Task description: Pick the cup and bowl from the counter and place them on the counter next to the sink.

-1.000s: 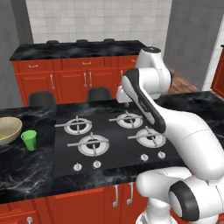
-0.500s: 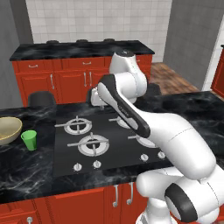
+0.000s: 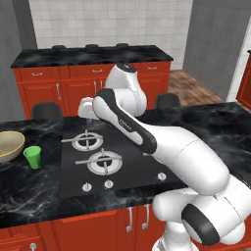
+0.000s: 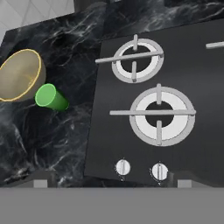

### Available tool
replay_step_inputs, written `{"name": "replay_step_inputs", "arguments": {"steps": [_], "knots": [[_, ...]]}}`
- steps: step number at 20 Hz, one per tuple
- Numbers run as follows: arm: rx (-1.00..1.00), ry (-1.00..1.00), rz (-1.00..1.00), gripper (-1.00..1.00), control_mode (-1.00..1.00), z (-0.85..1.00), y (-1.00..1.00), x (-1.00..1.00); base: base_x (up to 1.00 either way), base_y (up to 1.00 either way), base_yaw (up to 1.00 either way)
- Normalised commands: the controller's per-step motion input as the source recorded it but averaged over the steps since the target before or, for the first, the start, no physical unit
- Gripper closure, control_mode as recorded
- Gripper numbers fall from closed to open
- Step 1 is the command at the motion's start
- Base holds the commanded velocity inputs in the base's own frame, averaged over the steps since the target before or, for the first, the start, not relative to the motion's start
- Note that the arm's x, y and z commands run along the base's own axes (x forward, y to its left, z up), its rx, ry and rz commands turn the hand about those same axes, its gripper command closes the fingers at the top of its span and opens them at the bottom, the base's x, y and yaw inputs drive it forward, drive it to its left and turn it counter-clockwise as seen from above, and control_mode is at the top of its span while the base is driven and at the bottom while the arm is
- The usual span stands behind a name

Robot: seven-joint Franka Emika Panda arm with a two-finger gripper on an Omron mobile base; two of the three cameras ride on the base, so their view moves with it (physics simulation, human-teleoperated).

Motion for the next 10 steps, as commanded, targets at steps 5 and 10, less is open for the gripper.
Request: {"name": "replay_step_inputs", "arguments": {"steps": [5,10], "knots": [[0.00,0.00,0.00,-1.00,-1.00,-0.01,0.87,0.27,0.00,0.00,0.00],[0.00,0.00,0.00,-1.00,-1.00,0.00,0.50,0.23,0.00,0.00,0.00]]}}
